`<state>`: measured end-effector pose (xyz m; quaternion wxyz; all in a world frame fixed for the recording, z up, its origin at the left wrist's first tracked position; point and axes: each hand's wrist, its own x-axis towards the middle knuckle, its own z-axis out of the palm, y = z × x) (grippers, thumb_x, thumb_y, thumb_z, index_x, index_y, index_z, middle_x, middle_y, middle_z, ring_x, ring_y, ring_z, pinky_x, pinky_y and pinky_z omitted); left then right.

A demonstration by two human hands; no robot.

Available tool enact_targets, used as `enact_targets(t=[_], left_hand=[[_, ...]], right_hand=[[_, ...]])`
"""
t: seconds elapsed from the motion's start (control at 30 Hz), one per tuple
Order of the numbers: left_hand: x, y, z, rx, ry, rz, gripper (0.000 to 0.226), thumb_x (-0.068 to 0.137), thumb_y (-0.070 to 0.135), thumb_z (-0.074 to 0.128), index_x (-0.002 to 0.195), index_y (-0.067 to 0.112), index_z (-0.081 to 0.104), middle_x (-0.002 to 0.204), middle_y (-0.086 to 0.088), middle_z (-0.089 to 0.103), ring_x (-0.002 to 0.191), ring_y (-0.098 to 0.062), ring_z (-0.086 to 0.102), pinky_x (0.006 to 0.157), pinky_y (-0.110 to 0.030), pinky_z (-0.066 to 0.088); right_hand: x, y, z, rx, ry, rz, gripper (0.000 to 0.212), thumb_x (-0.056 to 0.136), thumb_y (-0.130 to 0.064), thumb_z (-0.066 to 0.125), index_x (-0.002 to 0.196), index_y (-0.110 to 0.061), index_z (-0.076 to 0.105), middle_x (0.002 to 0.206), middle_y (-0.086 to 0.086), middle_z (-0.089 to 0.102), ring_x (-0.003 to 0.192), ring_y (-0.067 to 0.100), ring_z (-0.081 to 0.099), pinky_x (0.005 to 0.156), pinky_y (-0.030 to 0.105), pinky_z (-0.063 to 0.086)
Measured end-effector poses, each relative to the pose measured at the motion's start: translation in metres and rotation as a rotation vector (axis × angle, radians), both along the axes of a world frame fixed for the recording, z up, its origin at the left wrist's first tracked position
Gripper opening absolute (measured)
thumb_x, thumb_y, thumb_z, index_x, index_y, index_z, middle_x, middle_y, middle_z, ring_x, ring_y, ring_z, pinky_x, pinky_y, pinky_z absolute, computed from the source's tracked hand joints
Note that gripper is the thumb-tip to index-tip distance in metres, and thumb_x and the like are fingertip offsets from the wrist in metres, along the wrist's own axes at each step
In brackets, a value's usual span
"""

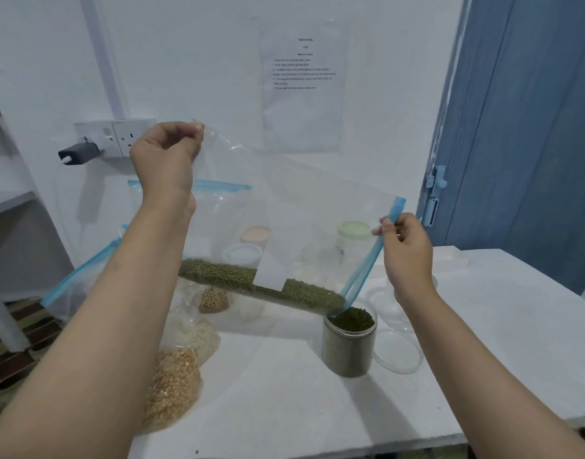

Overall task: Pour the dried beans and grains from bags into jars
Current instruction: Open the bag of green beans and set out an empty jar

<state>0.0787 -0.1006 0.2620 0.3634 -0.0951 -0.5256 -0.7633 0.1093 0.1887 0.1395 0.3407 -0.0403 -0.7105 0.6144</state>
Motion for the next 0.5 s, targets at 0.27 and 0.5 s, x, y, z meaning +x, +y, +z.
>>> enact_targets(t=[0.27,0.5], left_hand=[[0.0035,0.0024,0.0020,0.015,0.011,-0.004,0.035,0.080,-0.012,0.065,0.063,0.018,0.067,0.069,0.007,0.072,0.083,-0.008,0.071,0.082,-0.022,0.053],[0.0054,0.0023,-0.0006,0.006,0.004,0.019,0.032,0.081,-0.013,0.063,0.066,0.015,0.067,0.067,0.008,0.072,0.082,-0.008,0.070,0.083,-0.022,0.054]], right_hand=[[0.0005,-0.0001,-0.0002,0.003,0.018,-0.018,0.014,0.103,-0.026,0.052,0.096,-0.016,0.059,0.085,-0.012,0.068,0.080,0.000,0.056,0.072,0.016,0.042],[0.0020,0.0006,-0.0006,0.037,0.006,-0.002,0.013,0.102,-0.026,0.052,0.094,-0.019,0.058,0.083,-0.010,0.068,0.078,-0.001,0.055,0.070,0.014,0.042]])
